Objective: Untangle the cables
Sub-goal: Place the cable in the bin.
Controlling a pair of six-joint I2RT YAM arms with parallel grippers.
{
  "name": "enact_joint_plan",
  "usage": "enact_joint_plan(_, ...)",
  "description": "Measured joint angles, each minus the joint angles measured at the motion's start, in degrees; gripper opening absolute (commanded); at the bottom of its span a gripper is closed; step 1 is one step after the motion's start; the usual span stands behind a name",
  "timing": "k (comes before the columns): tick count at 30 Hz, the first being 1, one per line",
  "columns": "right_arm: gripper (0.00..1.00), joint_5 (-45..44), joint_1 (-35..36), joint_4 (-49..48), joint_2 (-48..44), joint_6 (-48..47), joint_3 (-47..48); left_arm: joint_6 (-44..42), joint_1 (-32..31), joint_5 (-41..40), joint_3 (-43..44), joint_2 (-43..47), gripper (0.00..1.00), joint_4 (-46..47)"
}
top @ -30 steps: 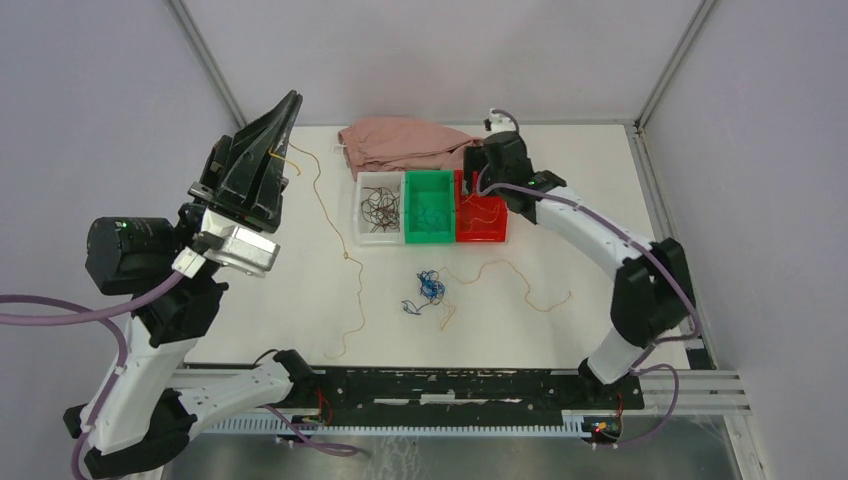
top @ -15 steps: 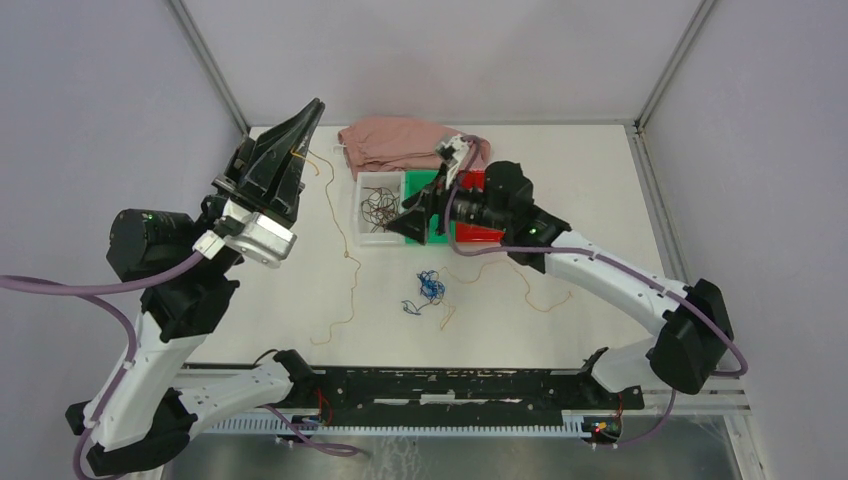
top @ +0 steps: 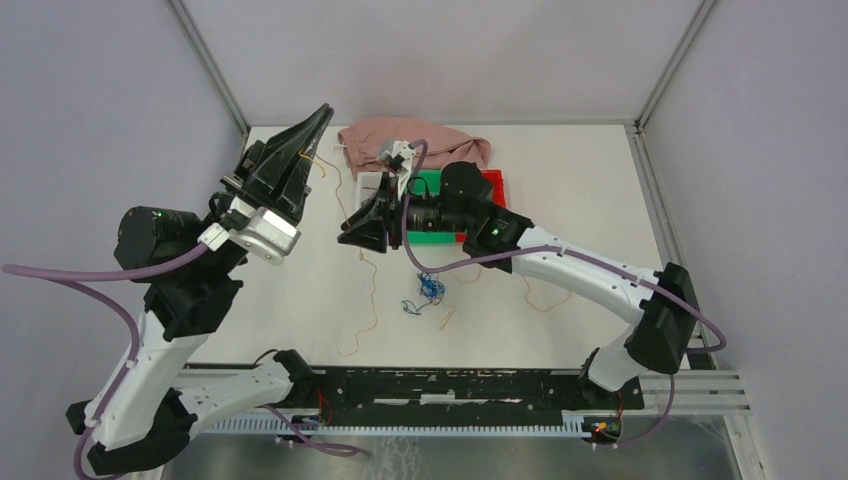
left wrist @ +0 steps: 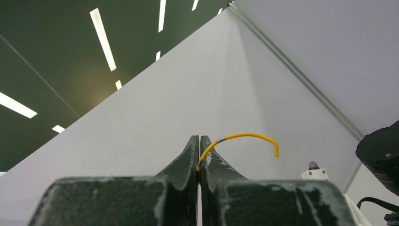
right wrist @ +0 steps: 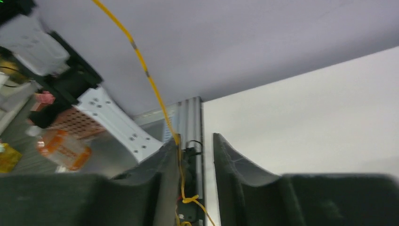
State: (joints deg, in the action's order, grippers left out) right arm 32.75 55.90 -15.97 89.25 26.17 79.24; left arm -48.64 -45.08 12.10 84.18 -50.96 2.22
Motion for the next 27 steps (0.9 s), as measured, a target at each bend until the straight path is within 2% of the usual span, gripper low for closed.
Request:
enact_joint_plan(2,0.02,-3.1,0.0,3.6,0.2,-1.0,0.7,0.1,0.0,0.0,0.0,0.0,0.03,0.0)
enact_joint_plan(3,0.01,-4.8,-0.2,5.2,0.2,-1.8,1.0,0.5,0.0,0.0,0.0,0.0,0.03,0.0)
enact_joint_plan(9,0.00,-18.1,-4.0,12.2,-0.9,-3.6,1.0,7.0,0.0,0.0,-1.4,-0.1,0.03,-0.9)
enact_joint_plan(17,0.00,-28.2,-20.0,16.3,-8.5,-3.7,-4.3,17.9,0.0,-1.3,-9.6,-2.9,0.03,-0.6)
enact_joint_plan(27,0.00,-39.6,-27.2,21.3,-9.6,-5.0,-6.9,27.5,0.1,-4.3,-11.3,-21.9,0.03,4.3)
